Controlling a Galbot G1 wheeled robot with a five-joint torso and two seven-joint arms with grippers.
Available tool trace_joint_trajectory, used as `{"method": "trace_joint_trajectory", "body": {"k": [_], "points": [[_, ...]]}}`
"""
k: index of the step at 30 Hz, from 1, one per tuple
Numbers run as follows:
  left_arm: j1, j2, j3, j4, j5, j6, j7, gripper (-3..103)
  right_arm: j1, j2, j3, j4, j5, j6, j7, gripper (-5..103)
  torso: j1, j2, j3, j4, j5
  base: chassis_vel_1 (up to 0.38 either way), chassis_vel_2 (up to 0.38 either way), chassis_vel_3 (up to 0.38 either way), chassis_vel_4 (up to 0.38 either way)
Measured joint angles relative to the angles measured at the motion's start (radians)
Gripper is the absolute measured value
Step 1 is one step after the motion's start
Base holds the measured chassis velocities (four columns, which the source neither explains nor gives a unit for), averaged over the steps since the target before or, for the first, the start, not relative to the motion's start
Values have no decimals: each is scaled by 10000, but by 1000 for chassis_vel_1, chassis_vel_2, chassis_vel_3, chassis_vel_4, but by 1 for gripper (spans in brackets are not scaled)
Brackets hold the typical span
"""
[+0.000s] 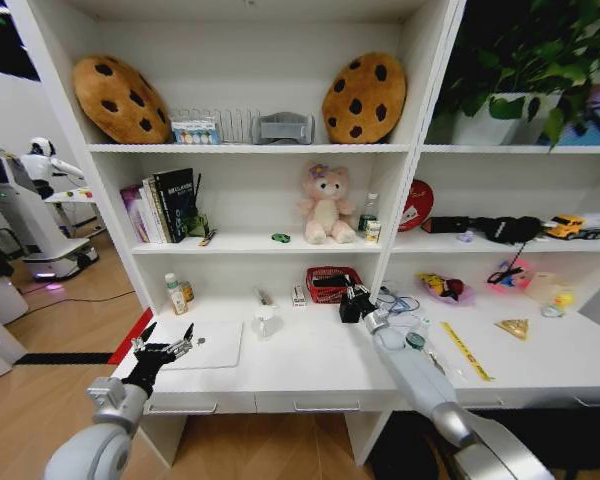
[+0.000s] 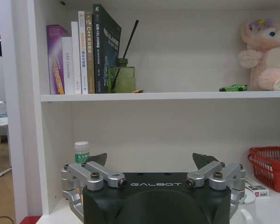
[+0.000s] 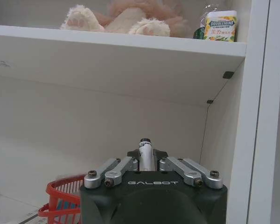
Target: Organize the objects on the table.
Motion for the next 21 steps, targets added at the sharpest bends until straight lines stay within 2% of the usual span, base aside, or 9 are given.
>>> {"method": "trace_joint_trajectory", "body": {"k": [5,7,8,11,14,16,17,20,21], "points": [[0,0,0,0,0,0,0,100,-14,-138,-54,163,-17,-14,173,31,-1,1,0,2,0,0,0,0,0],[0,0,0,0,0,0,0,100,-19,-191,-64,198,-29,-15,262,42,0,0,0,3,1,0,0,0,0],[0,0,0,0,0,0,0,100,-19,-191,-64,198,-29,-15,262,42,0,0,0,3,1,0,0,0,0],[0,0,0,0,0,0,0,100,-142,-418,-72,604,-42,-51,467,58,0,0,0,3,1,0,0,0,0],[0,-1,0,0,0,0,0,100,-255,-631,-97,1068,-15,-168,693,64,0,0,0,3,1,0,0,0,0],[0,0,0,0,0,0,1,100,-559,-1134,-195,2163,228,-654,1079,74,0,0,0,2,0,0,0,0,0],[0,0,0,0,0,0,1,100,-559,-1134,-195,2163,228,-654,1079,74,0,0,0,2,0,0,0,0,0],[0,0,0,-1,0,0,0,100,-1200,-1769,-350,4325,731,-1824,2123,91,0,1,-1,0,0,0,0,0,0],[0,0,0,-1,0,0,0,100,-1200,-1769,-350,4325,731,-1824,2123,91,0,1,-1,0,0,0,0,0,0]]}}
